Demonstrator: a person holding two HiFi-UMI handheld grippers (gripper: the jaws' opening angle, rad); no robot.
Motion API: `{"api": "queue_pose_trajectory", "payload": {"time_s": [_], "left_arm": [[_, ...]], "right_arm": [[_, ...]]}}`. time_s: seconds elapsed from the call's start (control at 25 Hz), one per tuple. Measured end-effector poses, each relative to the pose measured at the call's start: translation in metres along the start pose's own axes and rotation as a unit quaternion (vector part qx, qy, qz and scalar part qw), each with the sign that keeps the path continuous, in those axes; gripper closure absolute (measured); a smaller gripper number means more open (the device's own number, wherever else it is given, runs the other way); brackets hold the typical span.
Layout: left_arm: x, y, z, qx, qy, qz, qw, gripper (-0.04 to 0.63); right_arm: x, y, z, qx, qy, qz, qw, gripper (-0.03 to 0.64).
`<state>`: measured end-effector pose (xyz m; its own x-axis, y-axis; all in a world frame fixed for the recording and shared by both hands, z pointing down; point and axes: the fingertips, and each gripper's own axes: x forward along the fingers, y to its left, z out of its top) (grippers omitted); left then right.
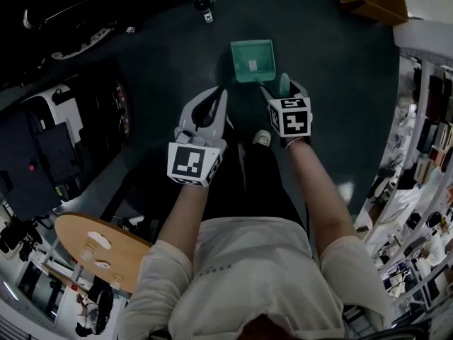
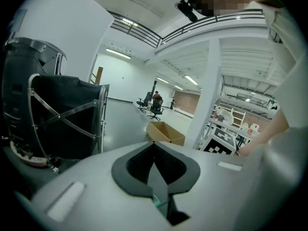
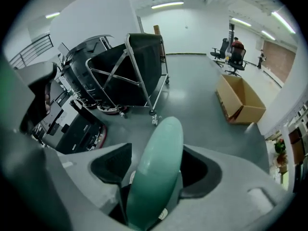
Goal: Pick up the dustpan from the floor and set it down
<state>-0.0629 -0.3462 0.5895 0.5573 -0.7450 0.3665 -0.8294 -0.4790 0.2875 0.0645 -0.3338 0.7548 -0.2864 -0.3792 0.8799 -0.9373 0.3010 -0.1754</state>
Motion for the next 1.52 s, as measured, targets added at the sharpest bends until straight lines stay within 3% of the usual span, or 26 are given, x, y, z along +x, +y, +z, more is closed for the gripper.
{"api": "queue_pose_trajectory", "payload": {"time_s": [0.16,0.2,0.28,0.48,0.8,1.12,1.36,1.52], "left_arm": [[-0.002,0.014,-0.015,-0.009,0.011,0.021,0.9997,0.578],[-0.003,0.016,-0.018,-0.013,0.013,0.022,0.9996,0.578],[-0.004,0.016,-0.022,-0.015,0.019,0.022,0.9995,0.578],[-0.012,0.008,-0.017,0.003,0.019,0.021,0.9996,0.578],[-0.047,-0.021,0.026,0.041,-0.021,0.026,0.9986,0.578],[-0.088,-0.072,0.057,0.043,-0.053,0.027,0.9973,0.578],[-0.127,-0.102,0.098,0.074,-0.108,0.039,0.9906,0.578],[-0.157,-0.116,0.103,0.081,-0.130,0.061,0.9862,0.578]], "right_arm": [[0.015,0.014,-0.003,0.004,0.016,0.036,0.999,0.352],[0.015,0.015,-0.002,0.007,0.015,0.034,0.999,0.395],[0.014,0.011,0.001,0.016,0.008,0.021,1.000,0.569],[0.001,0.001,-0.009,0.017,0.021,-0.005,1.000,0.617],[-0.088,0.010,-0.005,0.012,-0.004,-0.014,1.000,0.623],[-0.186,0.017,-0.010,0.006,-0.057,-0.017,0.998,0.624],[-0.252,0.027,-0.024,-0.020,-0.089,-0.008,0.996,0.625],[-0.288,0.023,-0.031,-0.031,-0.114,-0.002,0.993,0.625]]}}
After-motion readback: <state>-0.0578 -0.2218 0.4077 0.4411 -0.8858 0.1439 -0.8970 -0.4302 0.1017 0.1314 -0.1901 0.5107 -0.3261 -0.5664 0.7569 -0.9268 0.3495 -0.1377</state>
